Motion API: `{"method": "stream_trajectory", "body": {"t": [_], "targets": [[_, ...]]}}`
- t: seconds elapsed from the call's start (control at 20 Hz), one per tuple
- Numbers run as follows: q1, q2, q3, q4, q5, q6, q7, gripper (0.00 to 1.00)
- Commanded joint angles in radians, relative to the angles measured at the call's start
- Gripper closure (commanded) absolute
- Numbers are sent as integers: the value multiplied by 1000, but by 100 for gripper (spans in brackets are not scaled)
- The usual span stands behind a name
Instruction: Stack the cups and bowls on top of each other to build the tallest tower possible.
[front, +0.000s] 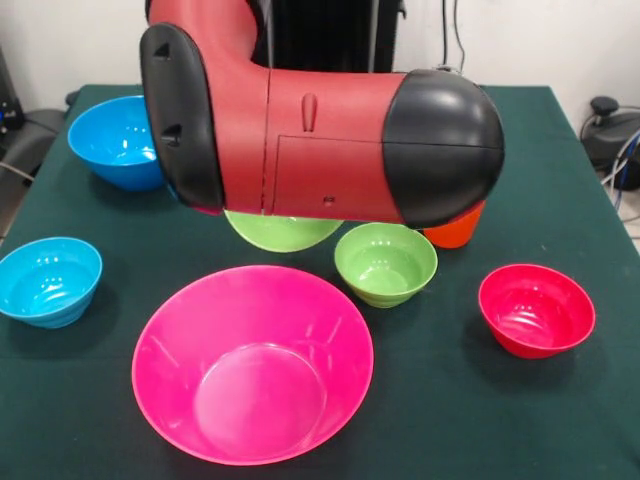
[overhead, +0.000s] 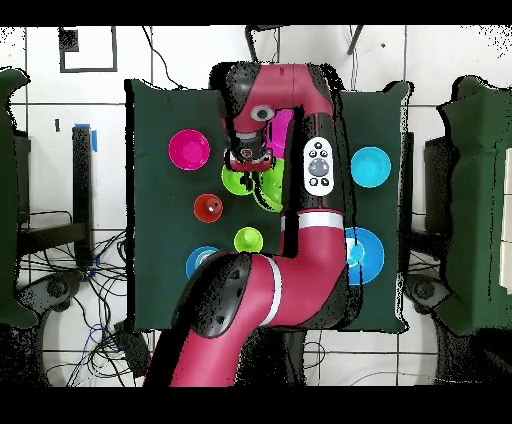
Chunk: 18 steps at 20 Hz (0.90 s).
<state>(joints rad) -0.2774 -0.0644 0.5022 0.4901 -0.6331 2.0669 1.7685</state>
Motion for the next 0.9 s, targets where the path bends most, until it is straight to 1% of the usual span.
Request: {"method": "stream_trajectory", "body": {"t": [0.05, 0.25, 0.5, 0.7, 0.8, 0.9], "targets": [[14, -29, 74, -130, -125, 145, -258, 100], [28, -45, 84, -159, -170, 214, -259, 100], [32, -60, 86, -148, -178, 210, -255, 100], [43, -79, 93, -153, -200, 154, -283, 100], [47, -97, 89, -140, -186, 97, -279, 100], [48, -122, 74, -111, -154, 39, -251, 100]]}}
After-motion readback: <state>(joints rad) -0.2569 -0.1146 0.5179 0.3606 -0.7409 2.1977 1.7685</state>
